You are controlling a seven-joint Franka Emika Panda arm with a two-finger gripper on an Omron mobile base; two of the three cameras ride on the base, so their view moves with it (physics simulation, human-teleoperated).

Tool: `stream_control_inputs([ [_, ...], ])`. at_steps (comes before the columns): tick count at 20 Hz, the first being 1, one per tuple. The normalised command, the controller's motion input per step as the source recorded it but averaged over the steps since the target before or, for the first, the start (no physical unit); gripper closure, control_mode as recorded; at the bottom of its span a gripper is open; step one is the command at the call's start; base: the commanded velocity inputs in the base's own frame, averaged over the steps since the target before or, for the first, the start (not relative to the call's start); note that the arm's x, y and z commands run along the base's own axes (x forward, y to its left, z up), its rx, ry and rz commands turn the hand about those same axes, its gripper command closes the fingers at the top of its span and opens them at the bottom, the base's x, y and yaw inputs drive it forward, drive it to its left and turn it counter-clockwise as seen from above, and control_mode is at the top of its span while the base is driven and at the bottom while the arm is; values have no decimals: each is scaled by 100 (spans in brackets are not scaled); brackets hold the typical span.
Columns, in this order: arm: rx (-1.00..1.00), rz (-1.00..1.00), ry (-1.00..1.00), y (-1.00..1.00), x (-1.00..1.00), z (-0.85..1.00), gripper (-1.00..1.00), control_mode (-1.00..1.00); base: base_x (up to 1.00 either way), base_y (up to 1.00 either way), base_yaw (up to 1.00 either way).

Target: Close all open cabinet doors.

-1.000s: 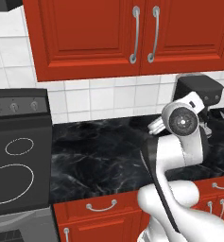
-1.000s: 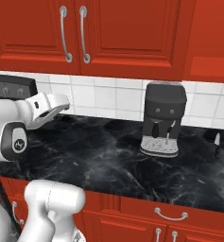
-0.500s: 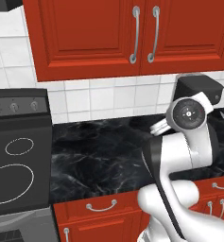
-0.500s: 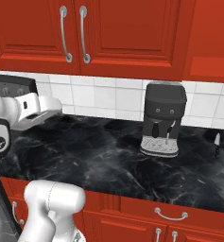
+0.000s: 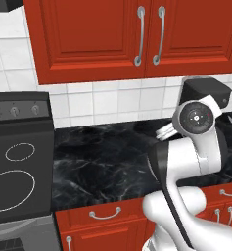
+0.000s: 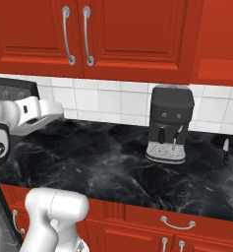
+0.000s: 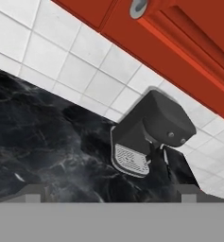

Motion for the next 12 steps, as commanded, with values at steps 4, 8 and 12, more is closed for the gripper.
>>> stream_control_inputs([
  [4, 0, 0, 0, 0, -13, 0, -100, -100, 0, 0, 0],
  [8, 0, 0, -3, 0, -31, 0, -100, -100, 0, 0, 0],
  [12, 0, 0, -2, 0, -13, 0, -100, 100, -46, -16, -1],
])
